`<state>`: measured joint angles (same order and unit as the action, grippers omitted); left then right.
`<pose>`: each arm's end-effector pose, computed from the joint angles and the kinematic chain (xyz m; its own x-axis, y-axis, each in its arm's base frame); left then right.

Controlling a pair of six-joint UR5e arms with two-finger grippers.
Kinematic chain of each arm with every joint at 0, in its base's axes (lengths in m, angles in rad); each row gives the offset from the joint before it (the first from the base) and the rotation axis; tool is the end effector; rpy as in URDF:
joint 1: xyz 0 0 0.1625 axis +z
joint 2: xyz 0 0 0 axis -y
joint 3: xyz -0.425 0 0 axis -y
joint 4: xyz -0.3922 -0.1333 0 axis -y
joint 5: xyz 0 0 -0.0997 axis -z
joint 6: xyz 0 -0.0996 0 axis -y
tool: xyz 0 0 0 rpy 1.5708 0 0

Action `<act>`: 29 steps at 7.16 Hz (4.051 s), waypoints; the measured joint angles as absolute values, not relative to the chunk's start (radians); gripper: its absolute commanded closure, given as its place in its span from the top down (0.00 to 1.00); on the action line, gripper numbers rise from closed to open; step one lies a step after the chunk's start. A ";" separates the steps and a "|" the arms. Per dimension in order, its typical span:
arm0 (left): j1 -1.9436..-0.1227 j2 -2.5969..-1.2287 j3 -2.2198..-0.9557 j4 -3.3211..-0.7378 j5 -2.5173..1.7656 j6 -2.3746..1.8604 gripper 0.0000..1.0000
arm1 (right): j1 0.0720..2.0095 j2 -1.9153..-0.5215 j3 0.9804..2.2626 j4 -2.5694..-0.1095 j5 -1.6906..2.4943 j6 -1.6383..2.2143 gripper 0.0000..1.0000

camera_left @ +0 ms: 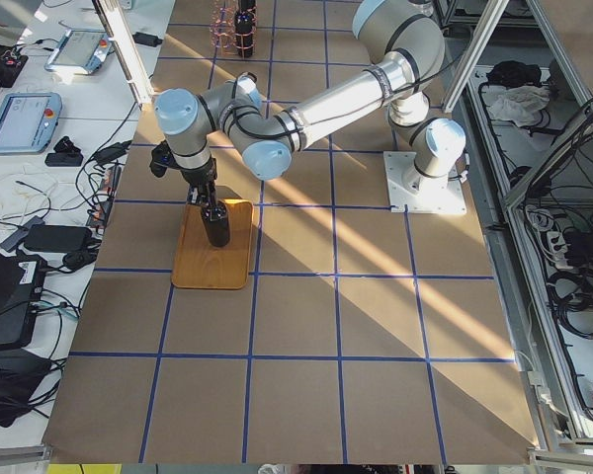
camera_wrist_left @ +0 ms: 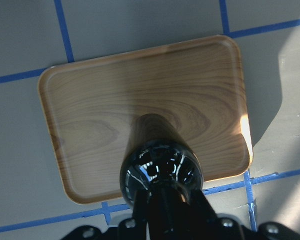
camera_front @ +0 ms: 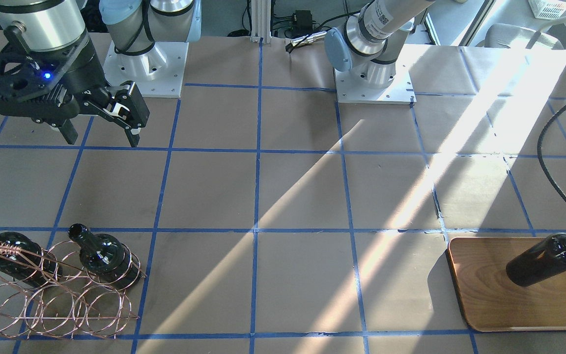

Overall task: Take wine from basket and place on tray
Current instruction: 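Lower the bottle onto the wooden tray with the left gripper, then open the left gripper and raise it away from the bottle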

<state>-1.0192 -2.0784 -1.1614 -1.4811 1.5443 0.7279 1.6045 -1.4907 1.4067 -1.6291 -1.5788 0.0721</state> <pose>0.2488 -0.6638 0.3950 -0.9842 0.1754 0.0254 0.1751 0.9845 -0.0113 0.1505 -0.5329 0.5346 -0.9992 0.0388 -0.0023 0.0387 0.9891 -0.1420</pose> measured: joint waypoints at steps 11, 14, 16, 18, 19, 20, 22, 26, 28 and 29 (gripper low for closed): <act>-1.019 -2.092 -1.159 -1.444 1.509 0.735 1.00 | 1.604 -1.494 1.407 -1.629 -1.585 0.072 1.00; -1.036 -1.957 -1.173 -1.608 1.540 0.729 1.00 | 1.604 -1.494 1.407 -1.629 -1.585 0.073 1.00; -1.081 -1.825 -1.221 -1.698 1.561 0.622 1.00 | 1.604 -1.494 1.407 -1.629 -1.586 0.072 1.00; -1.220 -1.706 -1.287 -1.718 1.557 0.385 1.00 | 1.604 -1.494 1.407 -1.629 -1.586 0.072 1.00; -1.314 -1.668 -1.311 -1.715 1.555 0.263 1.00 | 1.604 -1.494 1.407 -1.629 -1.586 0.072 1.00; -1.397 -1.644 -1.336 -1.705 1.556 0.188 1.00 | 1.604 -1.494 1.407 -1.629 -1.586 0.072 1.00; -1.502 -1.608 -1.388 -1.671 1.554 0.077 1.00 | 1.605 -1.494 1.407 -1.628 -1.586 0.072 1.00; -1.646 -1.588 -1.429 -1.617 1.565 0.002 1.00 | 1.605 -1.495 1.407 -1.628 -1.586 0.072 1.00; -1.649 -1.582 -1.432 -1.616 1.565 -0.001 1.00 | 1.605 -1.495 1.407 -1.628 -1.586 0.072 1.00; -1.638 -1.582 -1.433 -1.615 1.561 0.001 1.00 | 1.605 -1.495 1.407 -1.628 -1.586 0.072 1.00</act>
